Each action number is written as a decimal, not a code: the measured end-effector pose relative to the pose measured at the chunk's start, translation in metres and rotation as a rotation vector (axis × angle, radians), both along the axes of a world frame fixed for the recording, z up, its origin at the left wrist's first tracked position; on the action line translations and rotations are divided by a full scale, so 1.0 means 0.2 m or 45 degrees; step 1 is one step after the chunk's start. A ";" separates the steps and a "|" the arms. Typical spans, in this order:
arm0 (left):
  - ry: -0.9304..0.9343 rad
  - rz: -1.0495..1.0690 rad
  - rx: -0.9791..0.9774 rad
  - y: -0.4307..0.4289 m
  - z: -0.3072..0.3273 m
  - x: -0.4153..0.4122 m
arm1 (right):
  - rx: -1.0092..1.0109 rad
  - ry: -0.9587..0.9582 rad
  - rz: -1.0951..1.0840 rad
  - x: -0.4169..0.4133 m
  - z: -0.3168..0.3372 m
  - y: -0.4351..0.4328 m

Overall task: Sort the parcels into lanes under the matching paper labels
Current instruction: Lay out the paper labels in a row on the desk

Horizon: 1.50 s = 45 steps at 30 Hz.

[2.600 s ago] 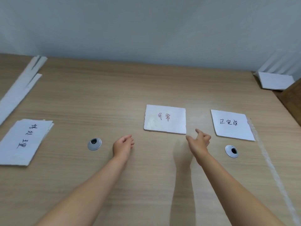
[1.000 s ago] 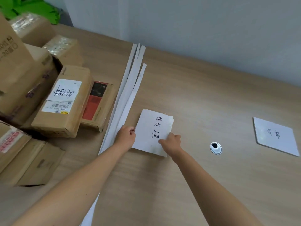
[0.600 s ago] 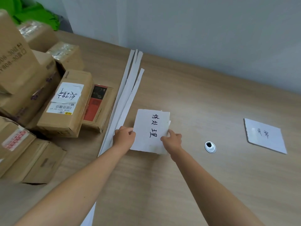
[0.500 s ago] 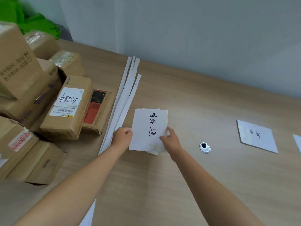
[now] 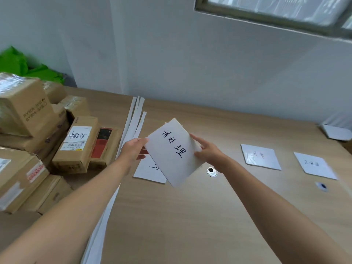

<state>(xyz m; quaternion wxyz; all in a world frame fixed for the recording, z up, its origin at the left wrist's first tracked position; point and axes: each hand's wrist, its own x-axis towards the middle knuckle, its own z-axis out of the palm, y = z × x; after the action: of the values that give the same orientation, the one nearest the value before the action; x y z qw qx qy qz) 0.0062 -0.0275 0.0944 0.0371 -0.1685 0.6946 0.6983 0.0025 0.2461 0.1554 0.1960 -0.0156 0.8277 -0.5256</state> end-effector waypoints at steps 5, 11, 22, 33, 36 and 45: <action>0.067 -0.046 -0.051 0.16 0.05 0.05 | 0.078 0.045 -0.153 0.02 0.02 0.11; 0.011 0.129 0.072 0.36 -0.01 0.05 | -0.118 -0.172 -0.580 0.07 -0.14 0.19; -0.126 0.180 -0.045 0.75 -0.32 -0.12 | -0.051 0.005 -0.851 -0.07 -0.39 0.48; -0.233 0.252 -0.428 1.14 -0.77 -0.50 | 0.065 -0.131 -0.785 -0.52 -0.93 0.76; -0.243 0.195 -0.480 1.19 -0.88 -0.62 | 0.124 -0.158 -0.848 -0.65 -1.06 0.79; -0.167 0.072 -0.560 1.23 -1.09 -0.83 | 0.384 -0.022 -0.923 -0.85 -1.32 0.83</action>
<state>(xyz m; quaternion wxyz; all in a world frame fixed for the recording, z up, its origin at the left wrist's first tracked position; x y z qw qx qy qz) -0.1600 0.2184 -0.1243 0.0250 -0.2373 0.8212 0.5183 -0.1668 0.4115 -0.1090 0.0049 0.3111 0.8458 -0.4334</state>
